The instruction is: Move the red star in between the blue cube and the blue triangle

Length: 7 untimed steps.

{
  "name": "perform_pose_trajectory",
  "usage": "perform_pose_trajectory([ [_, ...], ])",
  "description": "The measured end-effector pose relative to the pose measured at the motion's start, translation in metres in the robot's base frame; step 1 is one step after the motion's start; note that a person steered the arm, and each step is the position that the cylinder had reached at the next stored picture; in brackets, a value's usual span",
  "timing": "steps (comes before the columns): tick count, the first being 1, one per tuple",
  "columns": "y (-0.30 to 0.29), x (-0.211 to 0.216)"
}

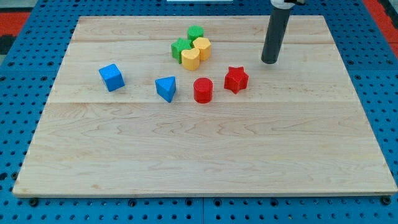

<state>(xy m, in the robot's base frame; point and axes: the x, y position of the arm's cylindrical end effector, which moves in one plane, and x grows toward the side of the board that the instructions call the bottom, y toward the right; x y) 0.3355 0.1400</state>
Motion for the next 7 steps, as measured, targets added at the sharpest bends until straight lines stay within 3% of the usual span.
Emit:
perform_pose_trajectory([
  [2,0.000,0.035],
  [3,-0.041,0.068],
  [4,-0.133,0.090],
  [6,-0.096,0.077],
  [7,-0.124,0.055],
])
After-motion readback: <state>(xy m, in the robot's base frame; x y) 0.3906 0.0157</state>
